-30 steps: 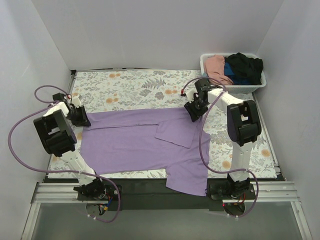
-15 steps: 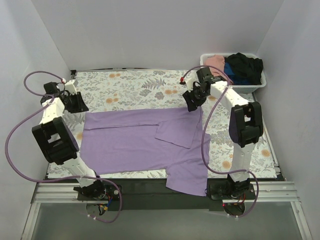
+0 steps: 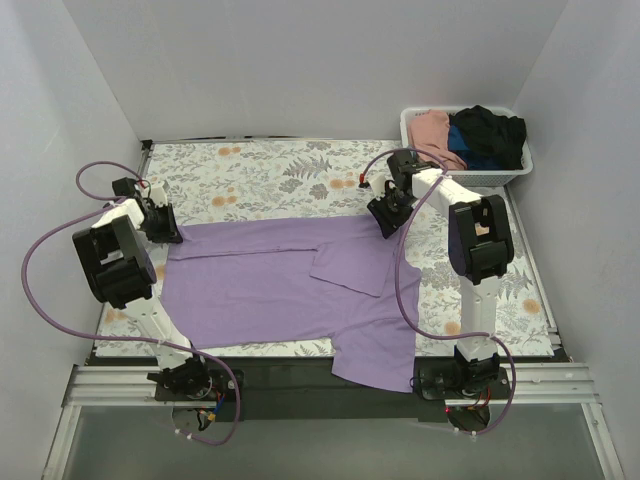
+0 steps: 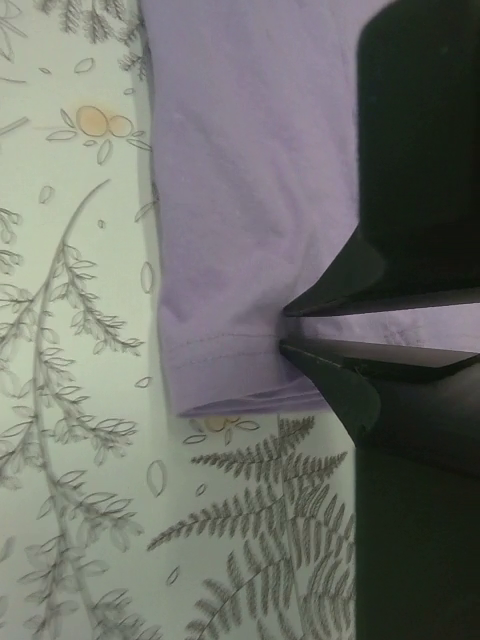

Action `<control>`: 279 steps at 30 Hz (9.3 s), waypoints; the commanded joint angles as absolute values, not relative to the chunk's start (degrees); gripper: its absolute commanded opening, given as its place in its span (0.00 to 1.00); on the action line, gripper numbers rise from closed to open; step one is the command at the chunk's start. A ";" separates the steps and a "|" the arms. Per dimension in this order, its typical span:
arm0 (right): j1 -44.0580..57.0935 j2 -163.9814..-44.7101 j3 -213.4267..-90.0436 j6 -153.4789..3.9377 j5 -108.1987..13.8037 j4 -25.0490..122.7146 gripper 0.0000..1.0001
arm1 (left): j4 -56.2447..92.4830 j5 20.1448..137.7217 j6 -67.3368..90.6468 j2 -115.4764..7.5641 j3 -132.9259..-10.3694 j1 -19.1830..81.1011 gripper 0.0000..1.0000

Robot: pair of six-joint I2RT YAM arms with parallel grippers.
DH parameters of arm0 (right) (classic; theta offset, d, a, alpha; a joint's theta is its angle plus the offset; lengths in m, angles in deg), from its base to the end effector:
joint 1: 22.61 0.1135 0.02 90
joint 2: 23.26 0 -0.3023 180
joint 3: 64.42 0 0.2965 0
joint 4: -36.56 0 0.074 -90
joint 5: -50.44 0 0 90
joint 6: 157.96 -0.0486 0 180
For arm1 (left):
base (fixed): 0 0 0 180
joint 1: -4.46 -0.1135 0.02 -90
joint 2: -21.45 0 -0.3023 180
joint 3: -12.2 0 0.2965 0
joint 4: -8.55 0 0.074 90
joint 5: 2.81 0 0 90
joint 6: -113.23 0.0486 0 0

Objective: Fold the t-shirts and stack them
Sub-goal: Fold the tshirt

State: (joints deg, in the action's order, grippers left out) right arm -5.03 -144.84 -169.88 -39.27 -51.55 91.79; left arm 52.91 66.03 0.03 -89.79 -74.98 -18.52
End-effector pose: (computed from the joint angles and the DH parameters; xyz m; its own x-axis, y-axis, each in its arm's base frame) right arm 0.4755 0.1613 0.1736 -0.6201 -0.6891 -0.3750 -0.7483 0.6630 0.0191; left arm 0.4157 0.1572 0.1634 -0.6916 -0.6923 -0.2058 -0.5596 0.6938 -0.4534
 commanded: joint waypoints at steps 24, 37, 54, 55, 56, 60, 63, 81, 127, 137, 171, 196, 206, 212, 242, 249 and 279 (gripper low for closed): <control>-5.12 -152.84 -193.44 -42.03 -51.14 85.59 0.69 | 57.05 54.33 0.03 -103.30 -101.35 -18.48 0.36; -4.42 -120.31 -173.77 -32.81 -62.32 85.86 0.98 | 50.64 38.68 -1.28 -67.43 -82.38 -18.66 0.82; 10.43 -101.75 -131.06 -7.13 -60.04 95.00 0.84 | 85.78 40.79 40.03 -46.84 -59.61 -18.57 0.82; 10.96 -101.93 -129.90 -7.48 -59.16 94.30 0.81 | 86.57 40.53 39.93 -47.10 -58.99 -18.65 0.81; 11.49 -102.71 -129.02 -7.92 -58.55 92.64 0.76 | 87.10 40.52 39.50 -47.63 -58.46 -18.66 0.80; 12.98 -104.12 -125.24 -8.81 -56.26 88.42 0.69 | 85.53 43.77 37.21 -47.81 -56.17 -18.57 0.76; 13.16 -104.82 -123.30 -8.45 -54.41 85.69 0.68 | 84.48 44.56 35.90 -47.72 -55.12 -18.65 0.76; 14.66 -108.17 -117.32 -10.21 -51.16 80.93 0.01 | 89.38 54.32 59.33 -61.59 -59.41 -25.95 0.63; 14.57 -97.20 -122.59 -18.39 -54.94 92.62 0.01 | 83.32 60.92 91.17 -58.27 -46.59 -31.57 0.00; 9.31 -97.97 -131.89 -16.81 -56.61 95.61 0.01 | 86.05 54.86 87.92 -60.63 -53.96 -32.02 0.00; 0.24 -123.98 -161.00 -9.16 -59.95 105.19 0.01 | 76.65 41.76 65.34 -79.44 -74.88 -28.50 0.00; -2.92 -136.56 -174.97 -5.91 -59.60 108.18 0.01 | 71.64 42.46 61.29 -84.11 -76.82 -26.56 0.00; -3.36 -138.66 -176.12 -5.29 -59.07 108.27 0.01 | 69.97 43.16 60.24 -86.30 -77.79 -25.95 0.00; -3.54 -140.33 -178.14 -5.20 -58.89 108.35 0.01 | 69.44 43.60 59.80 -87.36 -78.05 -25.95 0.00; -4.24 -146.57 -182.36 -7.13 -57.84 107.92 0.01 | 64.17 45.36 55.32 -90.17 -76.65 -24.81 0.00; -4.50 -146.58 -183.85 -7.93 -58.45 108.00 0.01 | 63.82 46.59 55.23 -90.35 -76.12 -24.72 0.00; -14.26 -135.07 -172.01 -27.79 -73.04 108.01 0.55 | 66.99 40.70 23.68 -82.62 -74.64 -32.98 0.67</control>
